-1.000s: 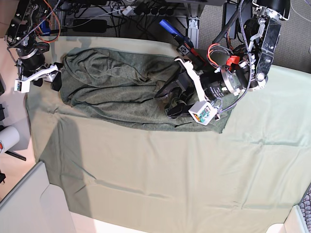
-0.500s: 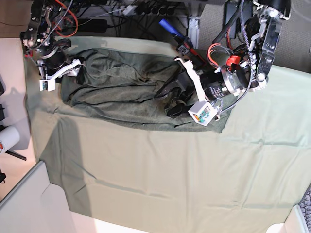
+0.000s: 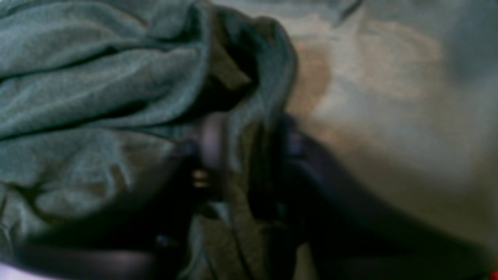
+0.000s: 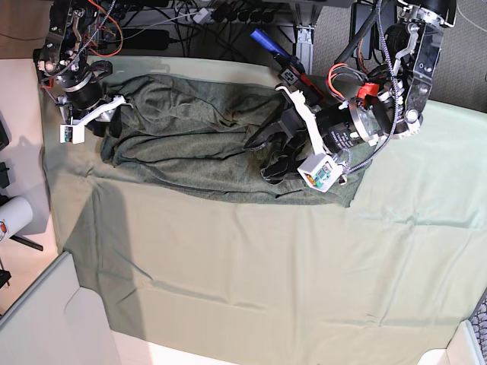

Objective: Fold the T-shirt properly
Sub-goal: 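Lift the strip end with the left gripper and fold it toward the right gripper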

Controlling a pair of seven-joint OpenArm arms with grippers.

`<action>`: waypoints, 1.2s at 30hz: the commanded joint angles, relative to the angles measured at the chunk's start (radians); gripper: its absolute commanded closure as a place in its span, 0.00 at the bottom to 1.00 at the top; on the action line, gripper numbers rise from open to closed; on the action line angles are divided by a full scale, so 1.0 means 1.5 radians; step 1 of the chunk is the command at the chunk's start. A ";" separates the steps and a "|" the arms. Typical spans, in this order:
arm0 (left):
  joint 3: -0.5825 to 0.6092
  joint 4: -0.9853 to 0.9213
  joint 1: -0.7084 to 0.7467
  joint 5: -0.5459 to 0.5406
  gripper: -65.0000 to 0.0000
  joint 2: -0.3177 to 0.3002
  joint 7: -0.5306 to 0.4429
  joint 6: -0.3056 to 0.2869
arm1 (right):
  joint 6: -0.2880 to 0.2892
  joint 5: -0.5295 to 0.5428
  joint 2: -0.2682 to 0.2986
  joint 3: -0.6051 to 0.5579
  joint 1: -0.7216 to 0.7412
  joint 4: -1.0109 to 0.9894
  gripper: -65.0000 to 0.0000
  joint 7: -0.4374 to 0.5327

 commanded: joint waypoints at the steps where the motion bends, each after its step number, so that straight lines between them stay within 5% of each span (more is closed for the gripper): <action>1: -0.005 0.021 -0.007 -0.014 0.40 0.003 -0.015 -0.013 | 0.003 -0.004 0.012 0.008 0.008 0.008 0.90 0.018; 3: -0.019 0.030 -0.007 -0.014 0.40 0.003 -0.015 -0.014 | 0.003 -0.023 0.010 0.008 0.009 0.008 1.00 0.027; 17: -0.163 0.031 -0.003 -0.086 0.40 -0.021 0.010 -0.032 | 0.002 -0.048 0.004 0.031 0.009 0.008 1.00 0.048; 27: -0.242 0.029 0.018 -0.101 0.40 -0.072 0.021 -0.050 | 0.006 0.122 0.003 0.145 0.008 0.051 1.00 -0.017; 31: -0.243 0.028 0.037 -0.080 0.40 -0.106 0.020 -0.050 | 0.008 0.143 -0.035 0.145 0.009 0.144 1.00 -0.028; 36: -0.243 0.028 0.063 -0.063 0.40 -0.140 0.020 -0.050 | 0.008 0.169 -0.127 0.126 0.008 0.275 1.00 -0.048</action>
